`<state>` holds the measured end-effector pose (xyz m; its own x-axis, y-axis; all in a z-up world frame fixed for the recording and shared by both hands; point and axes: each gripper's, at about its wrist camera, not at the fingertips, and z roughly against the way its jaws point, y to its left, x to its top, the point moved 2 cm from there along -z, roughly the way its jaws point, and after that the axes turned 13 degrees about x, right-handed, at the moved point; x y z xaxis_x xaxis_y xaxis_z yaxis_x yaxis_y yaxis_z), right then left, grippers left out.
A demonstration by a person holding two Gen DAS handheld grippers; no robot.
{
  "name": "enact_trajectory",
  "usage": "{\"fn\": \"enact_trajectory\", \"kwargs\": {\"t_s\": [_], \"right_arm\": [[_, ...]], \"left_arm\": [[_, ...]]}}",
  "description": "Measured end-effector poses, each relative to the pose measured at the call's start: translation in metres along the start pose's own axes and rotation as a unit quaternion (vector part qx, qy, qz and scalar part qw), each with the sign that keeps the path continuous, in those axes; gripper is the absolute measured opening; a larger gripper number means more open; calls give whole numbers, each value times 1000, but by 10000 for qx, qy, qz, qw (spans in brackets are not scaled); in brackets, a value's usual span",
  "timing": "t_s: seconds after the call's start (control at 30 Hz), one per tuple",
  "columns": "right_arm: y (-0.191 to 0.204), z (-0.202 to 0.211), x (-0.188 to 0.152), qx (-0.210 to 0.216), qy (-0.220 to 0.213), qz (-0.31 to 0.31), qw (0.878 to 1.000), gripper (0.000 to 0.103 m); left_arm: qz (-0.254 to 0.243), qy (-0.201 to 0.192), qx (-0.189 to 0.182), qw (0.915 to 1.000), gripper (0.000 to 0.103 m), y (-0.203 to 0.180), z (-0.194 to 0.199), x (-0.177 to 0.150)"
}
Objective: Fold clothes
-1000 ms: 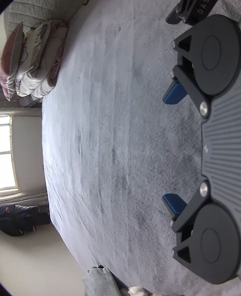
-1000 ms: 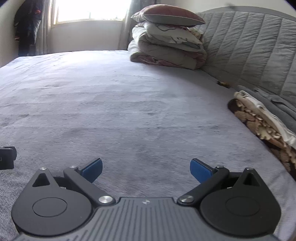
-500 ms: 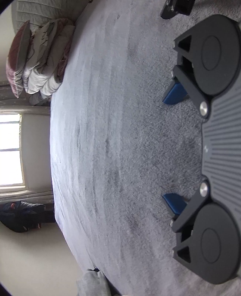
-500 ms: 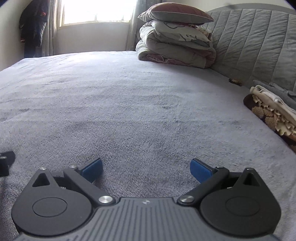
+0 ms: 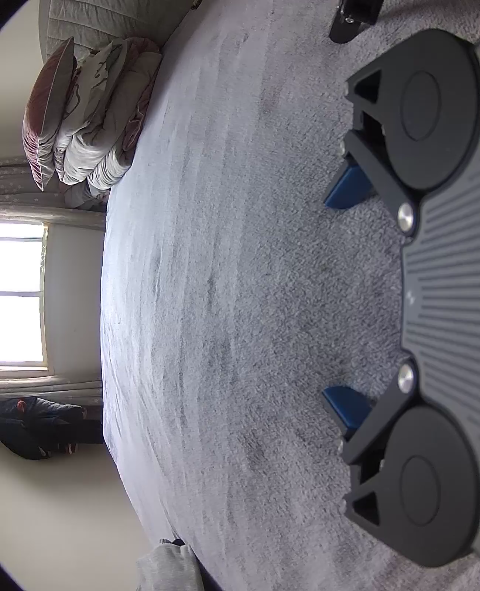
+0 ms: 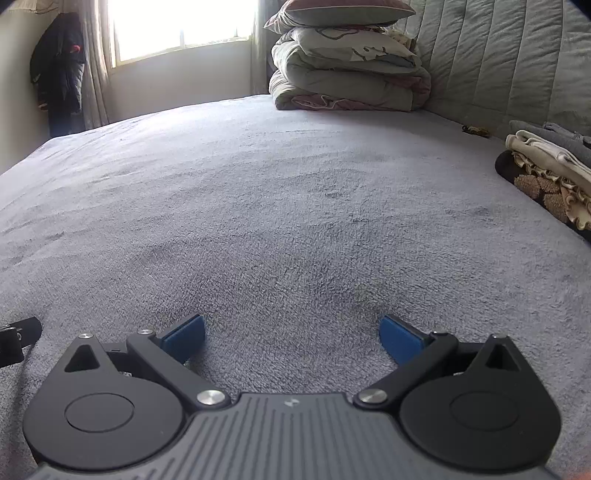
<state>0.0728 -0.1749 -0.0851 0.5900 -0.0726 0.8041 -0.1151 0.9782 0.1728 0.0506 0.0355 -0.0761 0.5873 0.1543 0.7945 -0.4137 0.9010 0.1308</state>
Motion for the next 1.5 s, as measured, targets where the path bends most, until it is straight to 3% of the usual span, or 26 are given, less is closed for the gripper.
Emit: {"fn": "enact_trajectory", "kwargs": {"t_s": [1.5], "right_arm": [[-3, -1, 1, 33, 6, 18, 10000, 103]], "left_arm": [[6, 0, 10, 10000, 103, 0, -1, 0]]}}
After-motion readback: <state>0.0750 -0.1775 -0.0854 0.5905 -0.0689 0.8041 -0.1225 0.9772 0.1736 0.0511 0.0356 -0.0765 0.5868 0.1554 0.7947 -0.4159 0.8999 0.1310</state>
